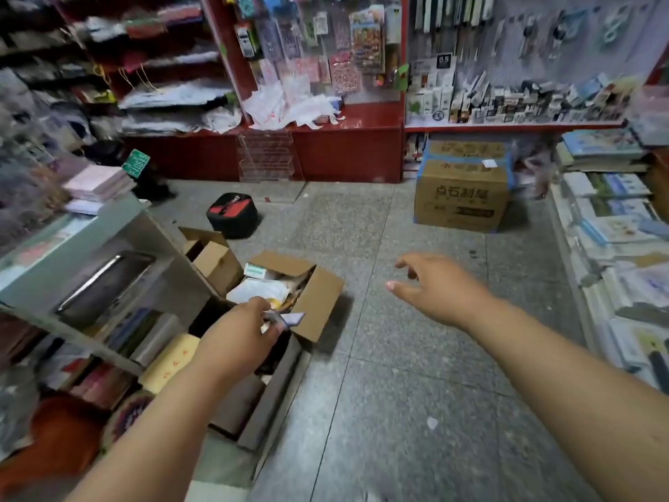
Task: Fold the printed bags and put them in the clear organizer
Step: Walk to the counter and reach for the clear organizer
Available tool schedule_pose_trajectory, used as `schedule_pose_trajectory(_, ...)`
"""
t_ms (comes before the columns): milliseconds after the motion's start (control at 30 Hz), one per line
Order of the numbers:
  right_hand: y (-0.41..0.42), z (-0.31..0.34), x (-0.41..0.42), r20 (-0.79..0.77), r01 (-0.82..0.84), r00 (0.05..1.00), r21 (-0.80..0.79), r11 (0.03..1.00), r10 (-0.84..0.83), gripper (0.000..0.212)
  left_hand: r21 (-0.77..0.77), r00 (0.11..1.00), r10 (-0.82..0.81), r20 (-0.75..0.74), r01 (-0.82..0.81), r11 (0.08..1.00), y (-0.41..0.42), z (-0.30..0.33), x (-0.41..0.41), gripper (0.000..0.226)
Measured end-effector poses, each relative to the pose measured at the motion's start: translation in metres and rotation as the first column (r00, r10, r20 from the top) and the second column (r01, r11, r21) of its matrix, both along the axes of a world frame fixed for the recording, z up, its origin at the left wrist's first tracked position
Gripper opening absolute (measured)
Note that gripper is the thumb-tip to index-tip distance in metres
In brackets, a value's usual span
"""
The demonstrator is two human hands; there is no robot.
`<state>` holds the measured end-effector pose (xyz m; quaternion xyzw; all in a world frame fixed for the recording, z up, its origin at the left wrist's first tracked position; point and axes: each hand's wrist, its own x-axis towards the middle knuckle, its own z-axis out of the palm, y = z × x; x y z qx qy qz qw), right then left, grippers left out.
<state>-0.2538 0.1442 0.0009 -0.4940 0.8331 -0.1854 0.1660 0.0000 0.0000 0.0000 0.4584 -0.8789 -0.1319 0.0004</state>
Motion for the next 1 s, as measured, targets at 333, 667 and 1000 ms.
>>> schedule_pose_trajectory(333, -0.151, -0.011, -0.107, -0.008, -0.037, 0.999, 0.037, 0.999, 0.037, 0.068, 0.055, 0.999, 0.031, -0.030, -0.029, 0.998, -0.139, -0.035, -0.114, 0.052)
schedule_pose_trajectory(667, -0.318, 0.003, -0.256, -0.148, -0.152, 0.977, 0.022, 0.988, 0.154, 0.065, -0.006, 0.998, 0.024, 0.053, -0.024, 1.000, -0.308, -0.022, -0.241, 0.066)
schedule_pose_trajectory(1000, -0.523, -0.010, -0.419, -0.279, -0.390, 0.865, 0.148, 0.909, 0.417, 0.055, -0.048, 0.959, 0.219, 0.180, -0.213, 0.976, -0.446, -0.020, -0.367, 0.052)
